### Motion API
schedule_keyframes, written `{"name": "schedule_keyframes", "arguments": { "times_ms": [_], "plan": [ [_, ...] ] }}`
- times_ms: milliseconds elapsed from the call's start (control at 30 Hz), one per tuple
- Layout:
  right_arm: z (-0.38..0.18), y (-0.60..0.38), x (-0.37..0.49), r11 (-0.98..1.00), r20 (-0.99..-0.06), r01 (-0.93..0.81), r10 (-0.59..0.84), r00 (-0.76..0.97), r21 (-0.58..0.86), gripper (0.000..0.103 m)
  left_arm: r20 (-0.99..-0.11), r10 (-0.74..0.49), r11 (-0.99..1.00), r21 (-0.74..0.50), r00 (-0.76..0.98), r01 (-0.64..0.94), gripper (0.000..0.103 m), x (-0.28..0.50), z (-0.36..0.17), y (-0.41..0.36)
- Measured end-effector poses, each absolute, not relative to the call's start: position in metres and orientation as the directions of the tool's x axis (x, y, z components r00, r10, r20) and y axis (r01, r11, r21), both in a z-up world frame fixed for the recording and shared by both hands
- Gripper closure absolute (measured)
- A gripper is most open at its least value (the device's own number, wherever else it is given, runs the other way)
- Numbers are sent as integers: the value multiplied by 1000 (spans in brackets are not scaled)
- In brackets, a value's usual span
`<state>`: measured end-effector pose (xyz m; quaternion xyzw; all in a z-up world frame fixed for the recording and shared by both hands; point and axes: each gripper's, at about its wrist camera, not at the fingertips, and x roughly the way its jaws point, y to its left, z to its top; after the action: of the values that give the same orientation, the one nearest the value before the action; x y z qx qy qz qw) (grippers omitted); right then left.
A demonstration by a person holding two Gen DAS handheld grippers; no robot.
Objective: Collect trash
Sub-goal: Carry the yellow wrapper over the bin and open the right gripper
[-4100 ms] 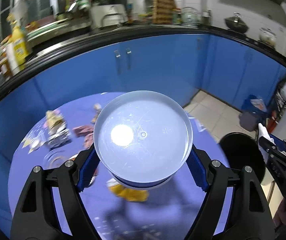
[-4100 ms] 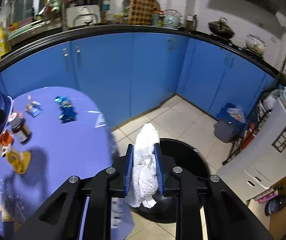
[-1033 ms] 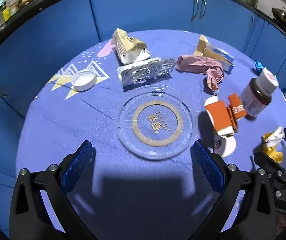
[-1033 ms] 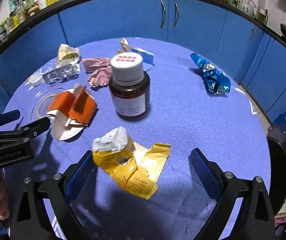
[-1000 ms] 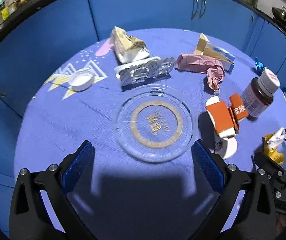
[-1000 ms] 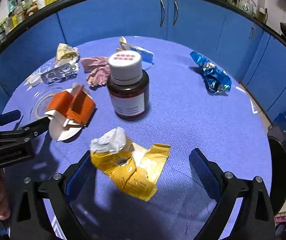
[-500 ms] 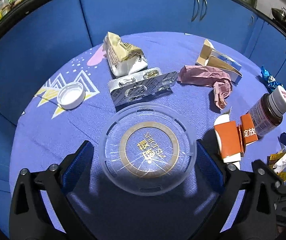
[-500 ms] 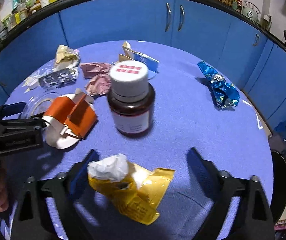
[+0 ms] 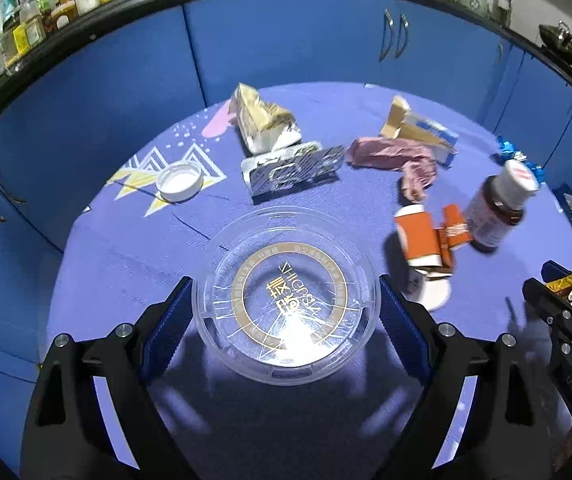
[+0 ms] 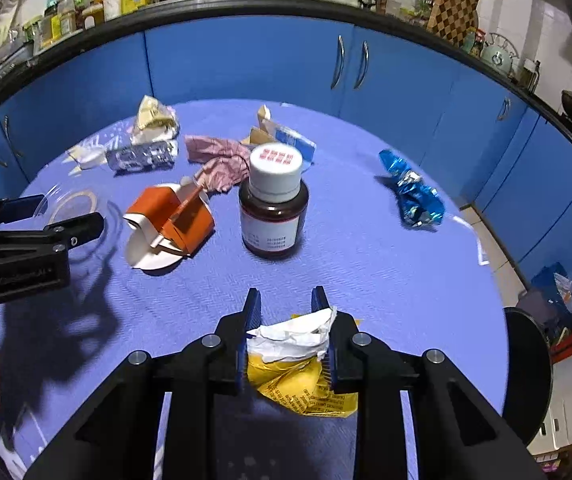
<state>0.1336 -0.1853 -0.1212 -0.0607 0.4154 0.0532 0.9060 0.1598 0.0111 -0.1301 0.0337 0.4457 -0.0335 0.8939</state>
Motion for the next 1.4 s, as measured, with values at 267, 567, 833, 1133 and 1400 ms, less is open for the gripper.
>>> {"name": "schedule_keyframes", "arguments": {
  "times_ms": [267, 567, 833, 1133, 1400],
  "plan": [
    [-96, -193, 105, 986, -717, -139, 33, 696, -89, 77, -758, -67, 989, 37, 649, 146, 15, 134, -100, -17],
    [-75, -218, 83, 990, -674, -104, 13, 738, -95, 77, -727, -100, 978, 55, 679, 203, 15, 112, -78, -51],
    [-72, -249, 77, 995, -660, -63, -6, 752, -81, 77, -722, -127, 962, 78, 680, 263, 15, 106, -73, -91],
    [-80, -295, 79, 999, -665, 3, -35, 746, -50, 77, -738, -169, 937, 86, 653, 339, 15, 109, -75, -144],
    [-87, -337, 78, 997, -673, 68, -70, 737, -29, 77, -749, -206, 911, 89, 630, 403, 15, 112, -78, -190]
  ]
}}
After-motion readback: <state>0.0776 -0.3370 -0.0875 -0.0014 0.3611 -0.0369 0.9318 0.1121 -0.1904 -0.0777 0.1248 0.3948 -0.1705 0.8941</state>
